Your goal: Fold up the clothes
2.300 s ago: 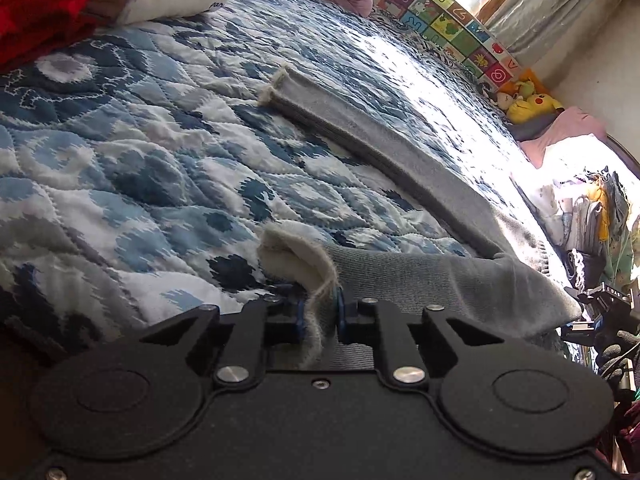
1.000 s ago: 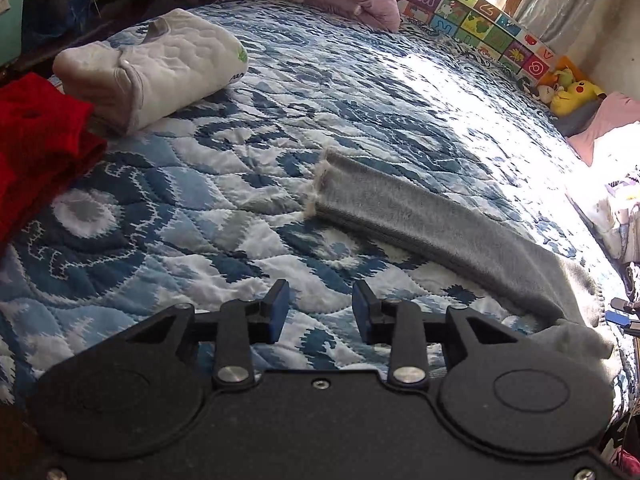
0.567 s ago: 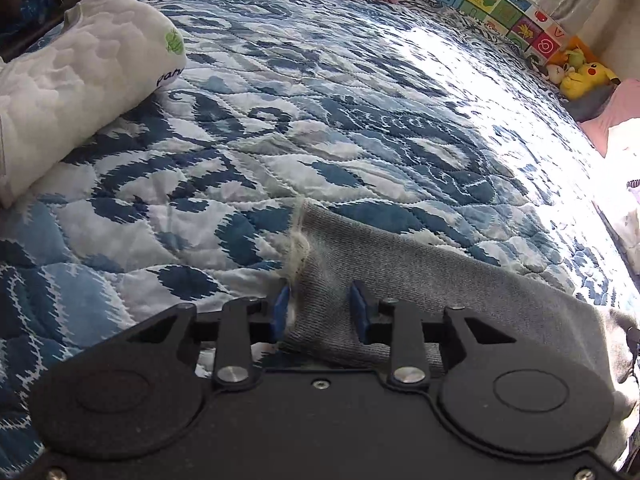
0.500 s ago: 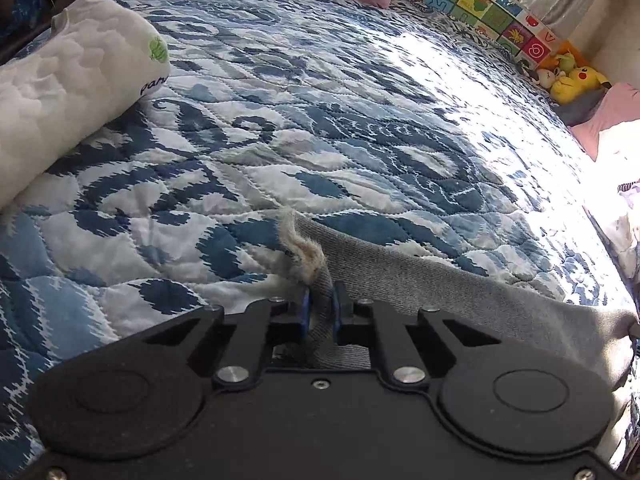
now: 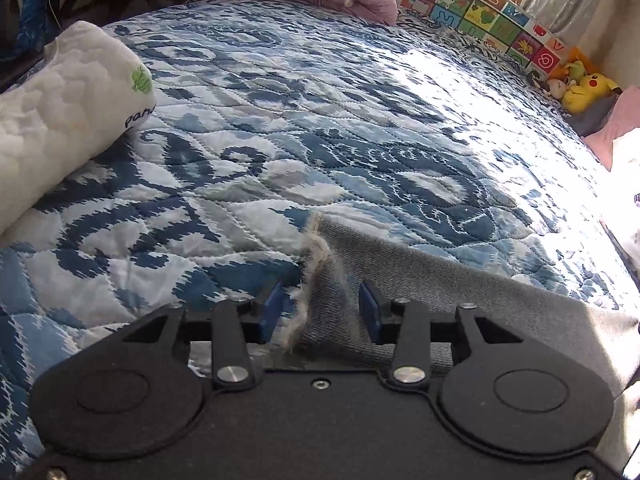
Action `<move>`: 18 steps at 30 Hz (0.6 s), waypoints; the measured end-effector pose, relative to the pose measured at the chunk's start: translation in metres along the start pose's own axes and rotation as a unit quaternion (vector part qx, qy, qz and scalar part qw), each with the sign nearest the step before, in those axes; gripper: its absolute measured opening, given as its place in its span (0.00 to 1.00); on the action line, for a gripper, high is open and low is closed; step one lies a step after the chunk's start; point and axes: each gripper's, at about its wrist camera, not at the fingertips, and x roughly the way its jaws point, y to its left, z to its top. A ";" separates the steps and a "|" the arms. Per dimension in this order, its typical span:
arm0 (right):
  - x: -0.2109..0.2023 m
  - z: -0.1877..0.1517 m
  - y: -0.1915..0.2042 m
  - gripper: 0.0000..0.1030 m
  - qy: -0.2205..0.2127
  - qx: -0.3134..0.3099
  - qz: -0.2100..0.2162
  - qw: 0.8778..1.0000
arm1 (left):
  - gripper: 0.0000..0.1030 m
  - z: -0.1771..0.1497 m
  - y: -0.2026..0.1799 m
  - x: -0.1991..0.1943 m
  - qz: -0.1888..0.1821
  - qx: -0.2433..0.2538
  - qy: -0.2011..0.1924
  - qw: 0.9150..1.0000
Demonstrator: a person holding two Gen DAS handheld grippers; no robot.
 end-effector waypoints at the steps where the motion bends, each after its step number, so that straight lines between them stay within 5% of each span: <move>1: -0.004 0.000 0.002 0.58 -0.003 -0.006 -0.004 1.000 | 0.49 -0.003 0.002 -0.007 -0.001 -0.001 -0.001 1.000; 9: -0.055 -0.028 0.002 0.63 0.023 -0.019 -0.004 1.000 | 0.50 -0.075 0.034 -0.101 -0.077 -0.084 0.000 0.993; 15: -0.080 -0.067 -0.005 0.64 0.038 -0.014 -0.002 0.999 | 0.60 -0.150 0.063 -0.155 -0.132 -0.202 0.004 0.970; 18: -0.086 -0.078 -0.009 0.57 0.028 0.017 0.013 0.999 | 0.60 -0.171 0.061 -0.156 -0.129 -0.219 0.017 0.967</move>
